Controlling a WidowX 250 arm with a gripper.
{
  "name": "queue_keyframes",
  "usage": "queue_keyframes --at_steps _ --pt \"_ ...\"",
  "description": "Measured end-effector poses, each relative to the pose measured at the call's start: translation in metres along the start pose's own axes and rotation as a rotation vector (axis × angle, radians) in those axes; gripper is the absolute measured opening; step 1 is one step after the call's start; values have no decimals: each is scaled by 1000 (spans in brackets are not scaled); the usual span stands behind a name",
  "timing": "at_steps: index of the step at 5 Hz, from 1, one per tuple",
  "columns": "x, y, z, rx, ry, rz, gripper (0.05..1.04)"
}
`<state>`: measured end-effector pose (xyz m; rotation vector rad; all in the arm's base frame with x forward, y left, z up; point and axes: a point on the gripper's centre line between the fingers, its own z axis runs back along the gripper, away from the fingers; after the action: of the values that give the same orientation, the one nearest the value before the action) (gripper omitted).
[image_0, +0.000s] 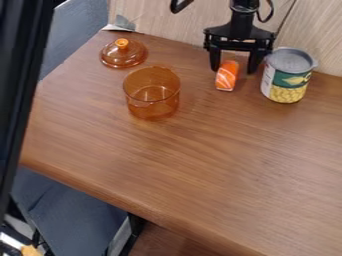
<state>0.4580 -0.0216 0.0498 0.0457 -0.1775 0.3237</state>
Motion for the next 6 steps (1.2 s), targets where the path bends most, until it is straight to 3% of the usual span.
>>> queue_keyframes --at_steps 1,2,3,6 --pt "1 3 -1 20 -8 3 954" --pt "-2 7 -4 28 -26 18 668" --pt "-2 8 -4 26 -25 21 555" --pt "-4 11 -2 20 -12 33 555"
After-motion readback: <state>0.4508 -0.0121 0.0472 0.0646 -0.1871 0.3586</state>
